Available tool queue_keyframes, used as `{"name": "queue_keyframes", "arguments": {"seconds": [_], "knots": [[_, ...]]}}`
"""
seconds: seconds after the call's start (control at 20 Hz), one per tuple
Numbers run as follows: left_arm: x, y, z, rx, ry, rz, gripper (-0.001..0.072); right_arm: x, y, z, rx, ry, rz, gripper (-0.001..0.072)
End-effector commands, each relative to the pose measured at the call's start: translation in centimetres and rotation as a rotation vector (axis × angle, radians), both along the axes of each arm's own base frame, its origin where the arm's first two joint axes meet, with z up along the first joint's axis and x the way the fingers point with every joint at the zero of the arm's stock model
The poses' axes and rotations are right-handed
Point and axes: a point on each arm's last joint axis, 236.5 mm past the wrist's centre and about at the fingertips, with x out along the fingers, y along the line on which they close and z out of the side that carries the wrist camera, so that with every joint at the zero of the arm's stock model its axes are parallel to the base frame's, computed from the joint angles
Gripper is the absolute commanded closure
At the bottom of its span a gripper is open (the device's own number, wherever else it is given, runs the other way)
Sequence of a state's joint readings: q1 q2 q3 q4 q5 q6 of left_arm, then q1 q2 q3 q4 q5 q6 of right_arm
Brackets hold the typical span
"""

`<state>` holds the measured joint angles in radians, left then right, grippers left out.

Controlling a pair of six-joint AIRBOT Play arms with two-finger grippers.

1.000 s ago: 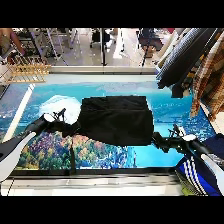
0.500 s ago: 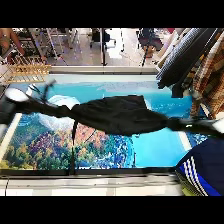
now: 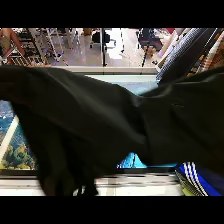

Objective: Fold the clothes and pants, and hang the long-sleeved shirts on hangers.

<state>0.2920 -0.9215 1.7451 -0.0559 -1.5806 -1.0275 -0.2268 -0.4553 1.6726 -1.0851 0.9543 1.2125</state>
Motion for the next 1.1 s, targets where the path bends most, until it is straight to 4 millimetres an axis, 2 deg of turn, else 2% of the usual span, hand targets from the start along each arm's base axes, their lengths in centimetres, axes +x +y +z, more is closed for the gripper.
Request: {"name": "queue_keyframes", "arguments": {"seconds": [0.0,0.05,0.1,0.2,0.3,0.35,0.4,0.5,0.55,0.6,0.65,0.75,0.8,0.85,0.95,1.05], "knots": [[5.3,2.1,-1.6,0.031,0.081,0.224,0.0695,6.2,-1.2,-1.2,0.049,0.126,0.018,0.0697],[8.3,3.0,-4.5,0.067,0.178,0.259,0.0695,10.4,-1.4,-4.3,0.063,0.265,0.045,0.0697],[11.0,3.4,-7.7,0.1,0.27,0.268,0.0695,14.8,-1.3,-8.3,0.088,0.428,0.099,0.0697],[16.4,3.4,-15.9,0.164,0.48,0.269,0.0695,22.4,-0.3,-17.2,0.157,0.733,0.222,0.0697],[21.9,3.6,-25.4,0.221,0.68,0.325,0.0694,29.2,0.5,-26.9,0.203,0.97,0.27,0.0697],[24.7,3.9,-30.2,0.24,0.766,0.37,0.0695,32.2,0.6,-31.7,0.212,1.059,0.259,0.0697],[27.3,4.2,-34.2,0.24,0.833,0.415,0.0695,35.1,0.6,-36.4,0.217,1.127,0.237,0.0697],[33.8,5.3,-40.5,0.114,0.955,0.569,0.0695,40.1,0.0,-43.5,0.274,1.171,0.17,0.0697],[36.6,6.1,-43.0,0.035,0.997,0.638,0.0695,41.8,-0.5,-45.8,0.331,1.176,0.136,0.0697],[38.8,6.6,-44.6,-0.07,1.056,0.673,0.0695,42.6,-0.8,-47.4,0.377,1.187,0.111,0.0697],[40.5,6.9,-45.3,-0.168,1.105,0.674,0.0695,42.7,-0.8,-47.9,0.388,1.199,0.108,0.0697],[42.1,7.6,-44.8,-0.249,1.13,0.628,0.0695,41.2,-0.2,-47.0,0.355,1.23,0.14,0.0697],[42.0,7.6,-43.9,-0.239,1.12,0.581,0.0696,39.8,0.4,-46.1,0.332,1.257,0.168,0.0697],[41.1,7.4,-42.7,-0.216,1.114,0.513,0.0696,38.0,1.0,-45.0,0.31,1.293,0.198,0.0697],[37.7,7.3,-41.7,-0.109,1.13,0.365,0.0696,32.5,2.4,-43.3,0.245,1.426,0.279,0.0697],[32.8,7.9,-43.3,0.059,1.22,0.242,0.0696,26.9,3.5,-42.6,0.2,1.559,0.35,0.0697]]}}
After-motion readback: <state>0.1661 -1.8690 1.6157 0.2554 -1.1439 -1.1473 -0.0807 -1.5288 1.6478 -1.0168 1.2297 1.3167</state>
